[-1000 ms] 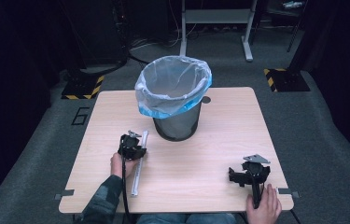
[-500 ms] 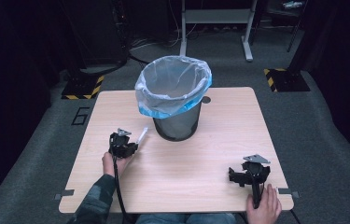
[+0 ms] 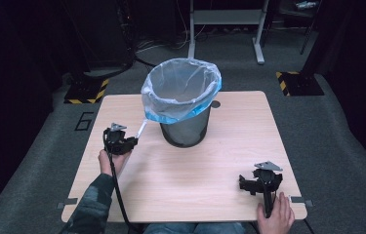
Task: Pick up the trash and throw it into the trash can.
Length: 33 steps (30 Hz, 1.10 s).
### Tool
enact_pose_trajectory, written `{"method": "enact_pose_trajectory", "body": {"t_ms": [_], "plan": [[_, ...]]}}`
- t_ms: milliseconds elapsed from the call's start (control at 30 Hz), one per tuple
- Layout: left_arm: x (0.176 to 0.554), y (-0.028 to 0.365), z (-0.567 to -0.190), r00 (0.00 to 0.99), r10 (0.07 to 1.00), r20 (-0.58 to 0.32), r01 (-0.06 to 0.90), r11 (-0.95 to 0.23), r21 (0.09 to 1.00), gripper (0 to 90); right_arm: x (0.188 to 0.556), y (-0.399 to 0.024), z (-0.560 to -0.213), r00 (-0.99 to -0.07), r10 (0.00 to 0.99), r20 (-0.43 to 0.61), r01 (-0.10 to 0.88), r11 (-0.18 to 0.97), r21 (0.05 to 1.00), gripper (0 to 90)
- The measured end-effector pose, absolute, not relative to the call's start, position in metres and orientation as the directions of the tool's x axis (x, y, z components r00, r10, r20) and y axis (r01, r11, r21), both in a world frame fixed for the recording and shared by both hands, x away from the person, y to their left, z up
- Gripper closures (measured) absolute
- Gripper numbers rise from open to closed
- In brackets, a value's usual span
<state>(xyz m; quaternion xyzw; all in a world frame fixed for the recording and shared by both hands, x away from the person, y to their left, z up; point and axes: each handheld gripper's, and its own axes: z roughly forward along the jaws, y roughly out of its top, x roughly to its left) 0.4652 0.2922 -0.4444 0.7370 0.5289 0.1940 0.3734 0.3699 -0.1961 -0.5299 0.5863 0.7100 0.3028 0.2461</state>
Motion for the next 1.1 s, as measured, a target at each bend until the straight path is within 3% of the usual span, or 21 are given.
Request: {"method": "enact_pose_trajectory", "body": {"t_ms": [300, 1100], "plan": [[0.474, 0.306, -0.431, 0.339, 0.928, -0.154, 0.611, -0.092, 0.787, 78.0, 0.370, -0.196, -0.530, -0.187, 0.982, 0.007, 0.685, 0.125, 0.718, 0.0], [0.493, 0.316, -0.384, 0.331, 0.936, -0.118, 0.542, -0.086, 0.836, 78.1, 0.370, -0.195, -0.530, -0.185, 0.983, 0.007, 0.685, 0.124, 0.718, 0.0]]}}
